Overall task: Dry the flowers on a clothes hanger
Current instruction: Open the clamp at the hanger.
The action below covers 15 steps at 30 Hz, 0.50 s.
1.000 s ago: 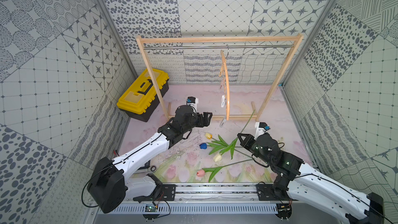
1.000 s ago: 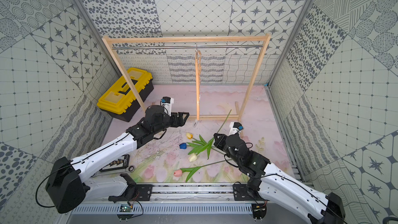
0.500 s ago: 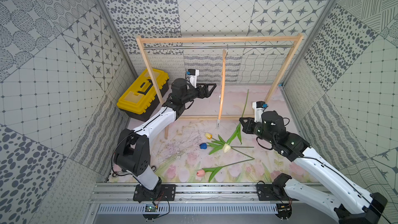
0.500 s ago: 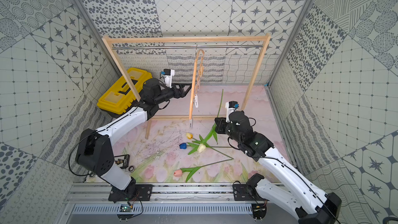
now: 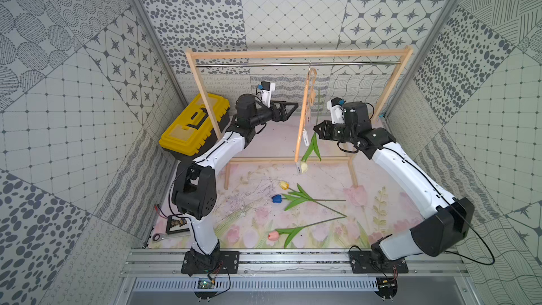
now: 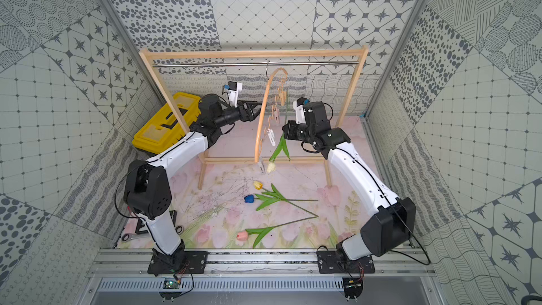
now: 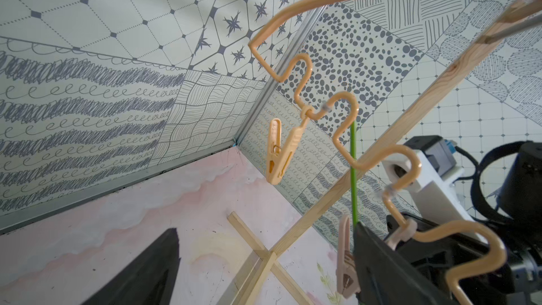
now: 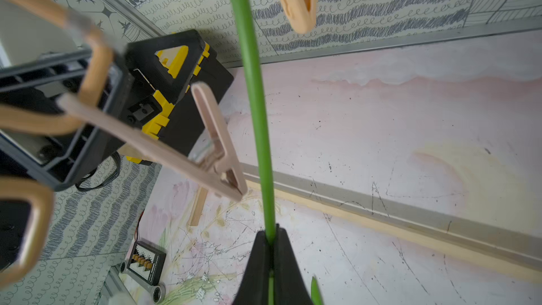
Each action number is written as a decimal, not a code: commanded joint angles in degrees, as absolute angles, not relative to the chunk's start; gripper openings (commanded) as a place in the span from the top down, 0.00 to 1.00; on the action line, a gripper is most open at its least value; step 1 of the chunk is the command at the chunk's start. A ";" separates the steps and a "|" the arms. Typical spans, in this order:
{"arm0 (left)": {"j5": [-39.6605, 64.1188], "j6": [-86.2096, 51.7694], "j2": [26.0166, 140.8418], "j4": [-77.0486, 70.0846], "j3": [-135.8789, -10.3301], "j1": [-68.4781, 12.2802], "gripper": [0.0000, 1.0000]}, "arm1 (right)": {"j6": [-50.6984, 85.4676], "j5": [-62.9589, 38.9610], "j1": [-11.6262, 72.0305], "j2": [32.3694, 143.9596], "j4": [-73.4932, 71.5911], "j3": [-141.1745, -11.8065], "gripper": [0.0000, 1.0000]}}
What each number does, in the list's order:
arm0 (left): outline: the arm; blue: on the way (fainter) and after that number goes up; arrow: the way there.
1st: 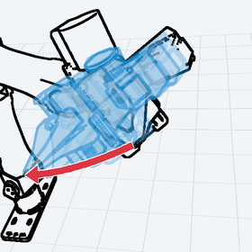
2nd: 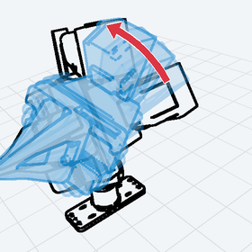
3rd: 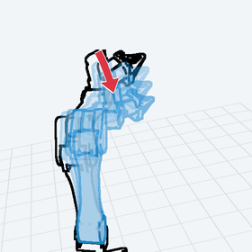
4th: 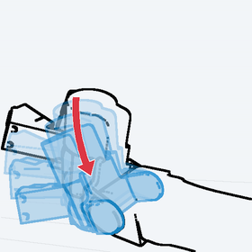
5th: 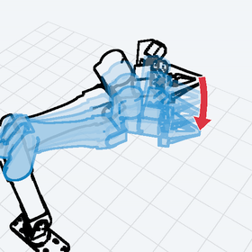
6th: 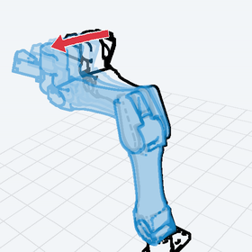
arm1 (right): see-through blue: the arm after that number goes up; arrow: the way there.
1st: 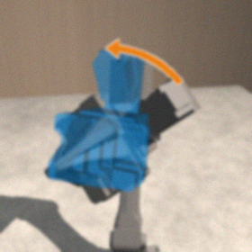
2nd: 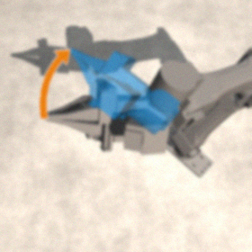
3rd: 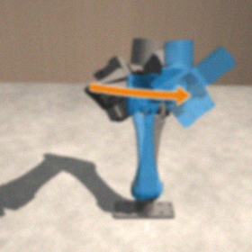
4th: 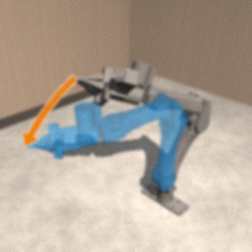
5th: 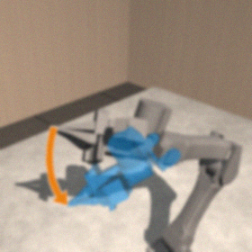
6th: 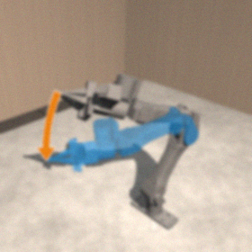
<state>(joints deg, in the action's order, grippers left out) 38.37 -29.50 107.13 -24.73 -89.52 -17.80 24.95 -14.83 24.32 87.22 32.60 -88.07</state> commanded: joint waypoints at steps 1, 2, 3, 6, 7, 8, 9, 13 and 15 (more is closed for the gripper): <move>41.53 -26.85 108.58 -25.41 -92.76 -16.99 0.04 | 21.51 -16.71 23.80 90.11 35.10 -93.31 1.00; 41.78 -26.64 108.76 -25.19 -93.16 -16.92 0.04 | 21.15 -16.58 23.80 91.01 35.55 -94.38 1.00; 42.05 -26.33 109.06 -24.74 -93.56 -16.97 0.04 | 20.77 -16.35 23.73 92.11 36.13 -95.99 1.00; 42.78 -25.55 109.64 -23.69 -94.37 -16.94 0.04 | 19.40 -16.09 23.65 94.90 38.45 -99.95 1.00; 42.97 -25.10 109.76 -23.18 -94.65 -16.81 0.04 | 18.91 -15.87 23.63 95.62 39.10 -101.15 1.00; 43.13 -24.77 109.85 -22.68 -94.88 -16.91 0.04 | 18.38 -15.83 23.60 96.26 39.68 -102.08 1.00; 43.25 -24.32 109.94 -22.30 -95.01 -16.96 0.04 | 17.97 -16.15 23.56 97.00 40.28 -102.96 1.00; 43.88 -22.74 110.45 -21.12 -95.88 -16.96 0.04 | 15.83 -17.60 23.43 99.20 42.37 -106.86 1.00; 44.36 -22.43 111.06 -20.57 -96.80 -16.98 0.04 | 14.80 -18.20 23.42 100.19 43.91 -109.04 1.00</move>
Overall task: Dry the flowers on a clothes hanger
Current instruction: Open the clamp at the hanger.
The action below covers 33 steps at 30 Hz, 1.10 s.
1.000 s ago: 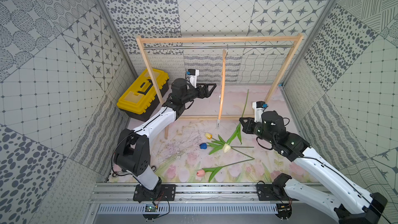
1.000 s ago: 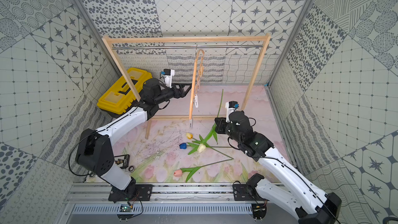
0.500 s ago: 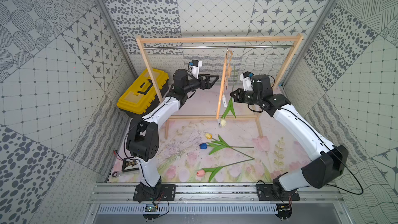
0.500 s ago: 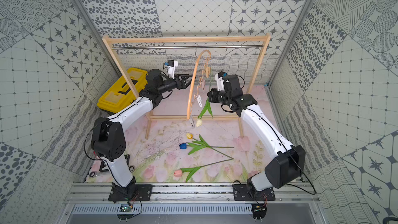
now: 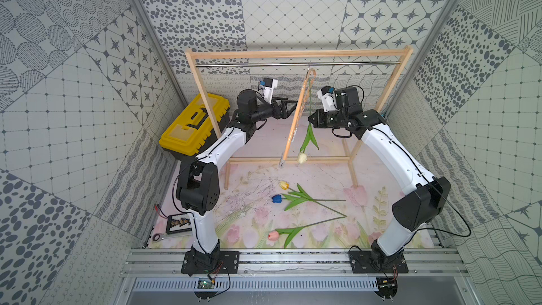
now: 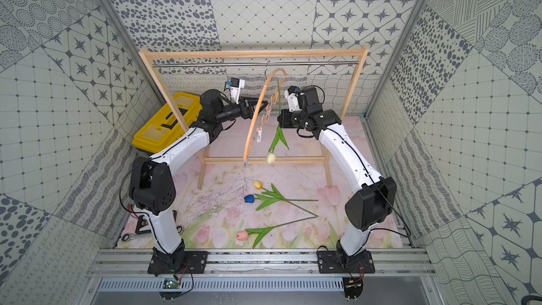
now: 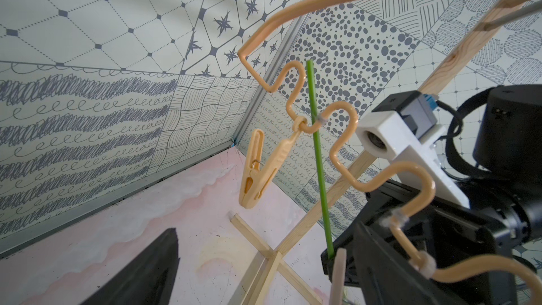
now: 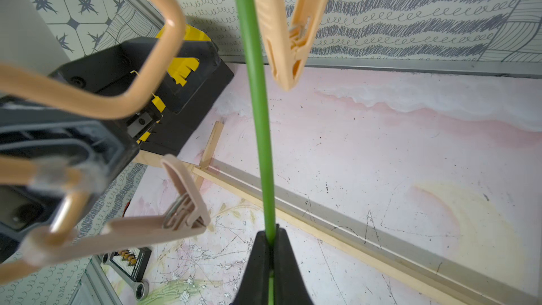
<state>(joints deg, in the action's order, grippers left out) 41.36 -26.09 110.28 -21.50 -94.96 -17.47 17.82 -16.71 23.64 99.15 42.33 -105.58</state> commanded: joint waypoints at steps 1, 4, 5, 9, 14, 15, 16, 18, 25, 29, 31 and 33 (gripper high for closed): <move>44.52 -22.41 111.48 -20.33 -97.34 -16.90 0.04 | 14.75 -17.26 23.34 100.53 44.81 -110.13 1.00; 45.15 -22.63 112.68 -20.08 -99.05 -16.96 0.04 | 16.15 -16.23 22.12 100.10 44.47 -110.37 1.00; 45.48 -22.83 113.05 -20.06 -99.55 -16.96 0.04 | 16.88 -15.92 21.61 99.58 43.66 -109.67 1.00; 47.20 -23.72 114.40 -20.18 -101.45 -16.92 0.03 | 18.28 -17.08 20.13 99.55 43.44 -109.05 1.00; 50.17 -24.40 116.20 -20.39 -103.94 -16.92 0.02 | 17.31 -18.93 20.04 102.13 46.25 -112.26 1.00; 50.39 -24.35 116.65 -20.20 -104.44 -16.96 0.02 | 16.89 -19.86 20.04 102.79 47.02 -113.30 1.00; 50.52 -24.34 117.00 -20.02 -104.95 -16.96 0.02 | 16.43 -20.80 20.11 103.52 47.84 -114.40 1.00; 51.20 -24.25 118.04 -19.52 -106.09 -16.95 0.02 | 15.37 -22.65 20.13 105.21 49.87 -117.06 1.00; 52.47 -23.58 120.05 -18.50 -108.62 -16.95 0.01 | 12.45 -24.79 21.16 108.18 54.78 -122.96 1.00; 52.24 -22.78 120.82 -17.69 -110.40 -16.90 0.01 | 10.87 -25.05 21.92 110.17 58.05 -126.89 1.00; 51.98 -22.60 121.00 -17.62 -111.13 -16.93 0.02 | 9.98 -24.97 22.32 111.06 59.82 -128.60 1.00; 51.77 -22.42 121.25 -17.34 -111.77 -16.95 0.03 | 9.60 -25.26 22.54 111.78 60.88 -130.12 1.00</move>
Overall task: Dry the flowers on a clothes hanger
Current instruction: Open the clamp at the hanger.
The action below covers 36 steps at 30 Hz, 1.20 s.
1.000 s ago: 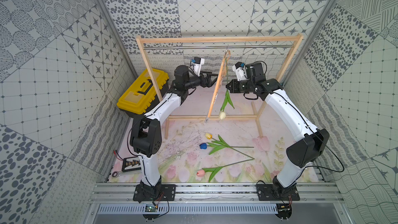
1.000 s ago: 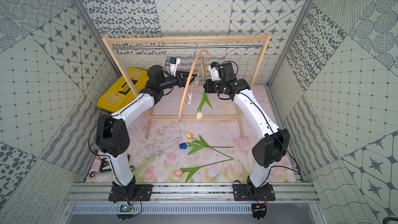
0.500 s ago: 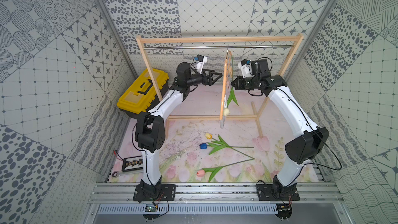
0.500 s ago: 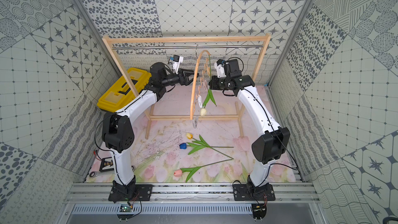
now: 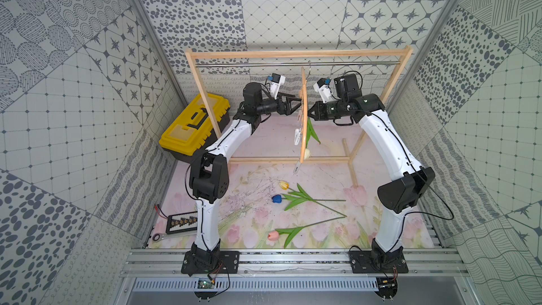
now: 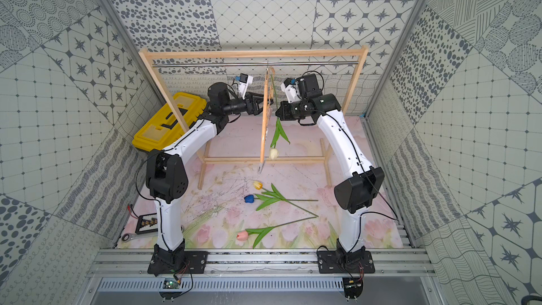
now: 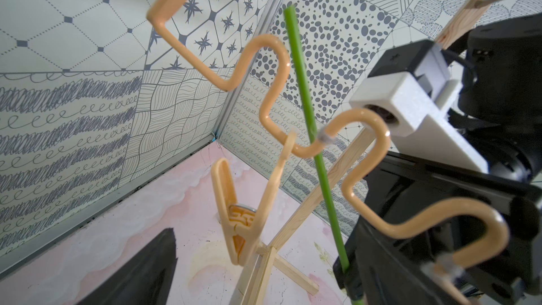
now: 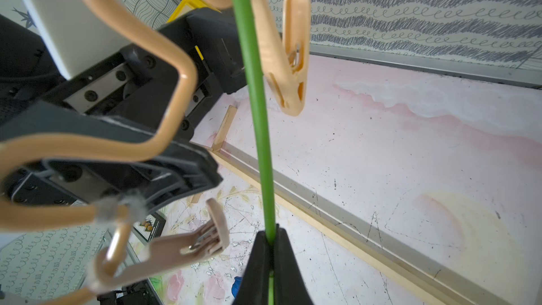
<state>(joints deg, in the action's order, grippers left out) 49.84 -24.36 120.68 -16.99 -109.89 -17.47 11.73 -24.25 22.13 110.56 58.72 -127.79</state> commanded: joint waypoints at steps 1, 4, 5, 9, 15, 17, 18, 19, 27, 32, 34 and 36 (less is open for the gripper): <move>51.77 -22.41 121.37 -17.31 -111.96 -16.94 0.04 | 9.60 -25.39 22.66 112.04 61.06 -130.58 1.00; 51.63 -22.35 121.55 -17.40 -112.15 -16.96 0.06 | 9.49 -25.35 23.23 112.47 61.84 -131.59 1.00; 51.48 -22.14 121.51 -17.37 -112.15 -16.96 0.06 | 9.34 -25.17 23.42 112.65 62.10 -131.91 1.00; 51.24 -21.10 122.02 -16.66 -112.98 -17.04 0.09 | 9.20 -25.10 23.99 112.77 62.68 -132.37 1.00; 50.71 -20.50 122.60 -16.61 -113.89 -17.25 0.23 | 8.92 -25.05 24.38 112.86 63.27 -132.78 1.00; 50.48 -20.39 122.57 -16.66 -113.91 -17.33 0.30 | 8.91 -24.58 24.48 112.94 63.53 -132.98 1.00; 50.29 -20.31 122.50 -16.70 -113.83 -17.31 0.36 | 8.87 -24.57 24.48 113.03 63.71 -133.08 1.00; 50.30 -20.21 122.44 -16.84 -113.82 -17.36 0.40 | 8.80 -24.44 24.49 113.10 63.80 -133.07 1.00; 48.89 -19.50 122.00 -17.15 -113.91 -17.66 0.54 | 8.53 -24.09 24.95 112.82 64.24 -133.06 1.00; 48.37 -18.36 121.12 -15.65 -113.65 -17.93 0.66 | 8.65 -22.51 24.88 112.09 64.19 -132.59 1.00; 48.44 -18.71 120.84 -16.02 -113.36 -18.05 0.69 | 9.02 -21.54 24.87 111.49 63.73 -131.70 1.00; 48.02 -19.22 120.42 -16.41 -112.95 -18.34 0.73 | 9.81 -20.31 24.71 110.69 62.78 -130.26 1.00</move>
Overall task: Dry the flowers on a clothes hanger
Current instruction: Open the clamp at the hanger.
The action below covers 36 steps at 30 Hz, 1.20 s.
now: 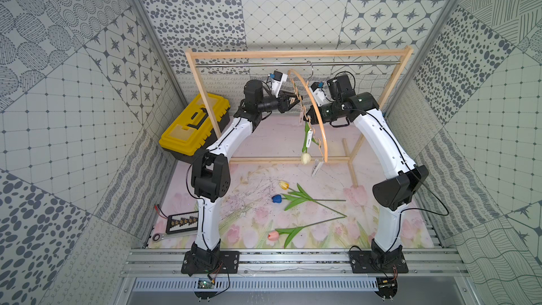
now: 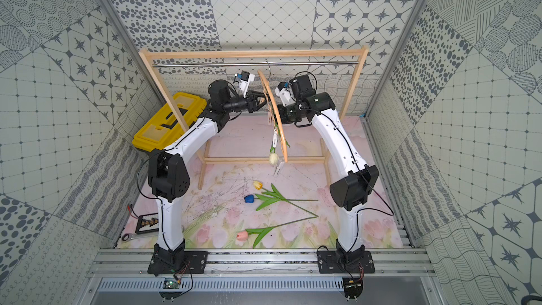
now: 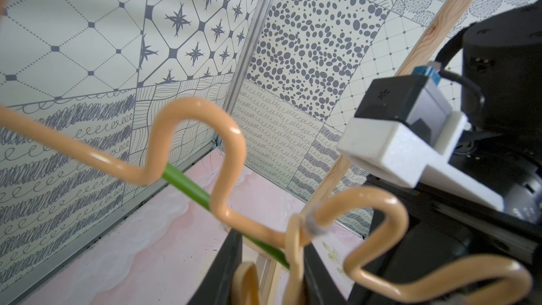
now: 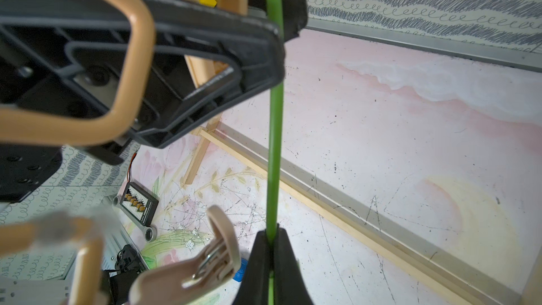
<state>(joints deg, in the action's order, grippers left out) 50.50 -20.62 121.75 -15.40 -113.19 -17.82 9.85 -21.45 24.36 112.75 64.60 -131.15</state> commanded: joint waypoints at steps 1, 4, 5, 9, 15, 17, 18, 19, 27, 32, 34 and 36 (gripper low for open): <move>47.72 -19.29 120.18 -16.56 -112.78 -18.55 0.73 | 10.16 -20.07 24.52 110.16 62.15 -129.27 1.00; 47.17 -19.33 119.65 -16.44 -112.34 -19.20 0.74 | 11.68 -19.77 23.82 108.19 59.60 -126.04 1.00; 47.18 -19.40 119.47 -16.51 -112.11 -19.36 0.72 | 11.93 -20.14 23.73 107.81 59.05 -125.10 1.00; 48.30 -19.50 119.36 -16.82 -111.56 -19.59 0.38 | 11.85 -21.20 23.72 107.27 58.71 -124.10 1.00; 49.02 -19.07 118.97 -16.26 -110.97 -19.60 0.41 | 11.35 -21.78 23.73 107.35 59.22 -124.43 1.00; 49.20 -19.20 119.00 -16.50 -111.07 -19.58 0.46 | 11.22 -21.87 23.82 107.40 59.41 -124.54 1.00; 49.07 -19.37 119.00 -16.70 -111.18 -19.60 0.50 | 11.24 -21.81 23.82 107.42 59.50 -124.56 1.00; 49.05 -19.41 119.09 -16.80 -111.43 -19.61 0.53 | 11.16 -21.80 23.81 107.40 59.59 -124.60 1.00; 48.23 -19.16 118.87 -16.30 -111.71 -19.56 0.78 | 10.95 -21.10 23.75 107.14 59.90 -124.63 1.00; 47.26 -19.35 118.74 -15.96 -111.45 -19.99 0.84 | 13.67 -14.68 23.40 104.62 57.09 -121.69 1.00; 46.52 -19.41 118.66 -15.65 -111.45 -20.37 0.85 | 16.66 -11.60 22.47 102.34 54.40 -118.32 1.00; 44.71 -20.20 118.32 -15.98 -110.83 -20.80 0.85 | 21.64 -8.47 20.86 98.06 48.63 -110.43 1.00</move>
<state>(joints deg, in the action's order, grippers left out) 47.11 -19.92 120.03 -14.35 -111.20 -20.01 15.14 -14.74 22.94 104.16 56.60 -116.36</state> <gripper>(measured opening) 0.251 0.087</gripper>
